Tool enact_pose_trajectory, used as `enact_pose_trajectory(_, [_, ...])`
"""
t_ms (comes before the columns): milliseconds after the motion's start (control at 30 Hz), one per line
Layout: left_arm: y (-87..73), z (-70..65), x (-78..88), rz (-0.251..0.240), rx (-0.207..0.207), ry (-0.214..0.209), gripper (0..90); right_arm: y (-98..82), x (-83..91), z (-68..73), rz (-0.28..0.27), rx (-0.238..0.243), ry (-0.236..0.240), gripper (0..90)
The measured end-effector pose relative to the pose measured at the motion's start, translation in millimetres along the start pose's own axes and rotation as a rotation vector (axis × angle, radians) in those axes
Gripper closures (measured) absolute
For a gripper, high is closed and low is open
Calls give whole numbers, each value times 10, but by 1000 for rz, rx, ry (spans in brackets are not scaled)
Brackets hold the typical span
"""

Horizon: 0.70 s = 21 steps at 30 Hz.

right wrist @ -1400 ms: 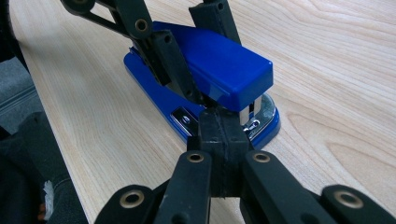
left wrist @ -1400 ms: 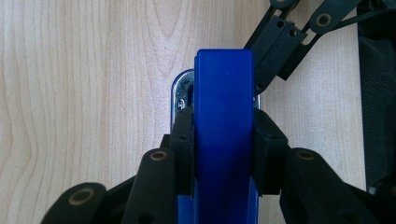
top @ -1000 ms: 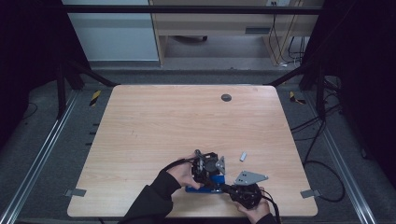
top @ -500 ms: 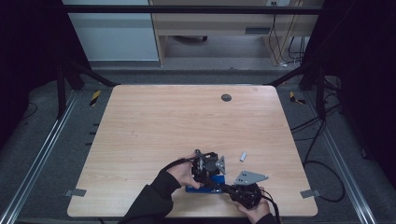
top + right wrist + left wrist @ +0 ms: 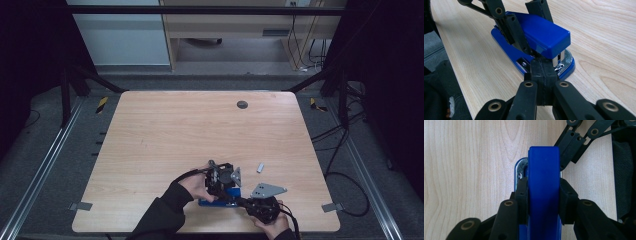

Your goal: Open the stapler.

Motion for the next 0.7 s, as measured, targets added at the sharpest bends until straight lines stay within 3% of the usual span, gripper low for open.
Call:
enact_pose_trajectory(400, [-9, -2, 17, -24, 15, -4, 664, 0, 0, 1, 2, -4, 4, 900])
enact_pose_trajectory(433, [-7, 16, 79, -48, 26, -6, 663, 1, -1, -3, 2, -4, 2, 900])
enact_pose_trajectory(467, [-3, 55, 234, -132, 56, -24, 664, 2, 1, -5, 1, -5, 1, 900])
enact_pose_trajectory(500, [-17, 70, 338, -130, 54, -19, 664, 2, 14, -10, -3, -14, 2, 900])
enact_pose_trajectory(567, [-21, 64, 374, -116, 40, -1, 663, 1, 14, -22, -15, -26, 15, 900])
enact_pose_trajectory(600, [-32, 30, 314, -65, 29, 6, 663, 13, -5, -15, -4, -24, 15, 900])
enact_pose_trajectory(667, [-62, 30, 213, -50, 28, 7, 663, 13, -12, 8, 5, 5, 1, 900])
enact_pose_trajectory(700, [-68, 25, 188, -76, 49, -1, 663, 14, -19, 13, 6, 12, 0, 900])
Point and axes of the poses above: each handheld gripper's, and its own axes: x roughly backward along the jaws, y roughly out of its top, z roughly to its left, the point moved 6 cm from there along -x, roughly forward along the jaws, and after that the axes turned 7 degrees about y, right-handed, at the moved point
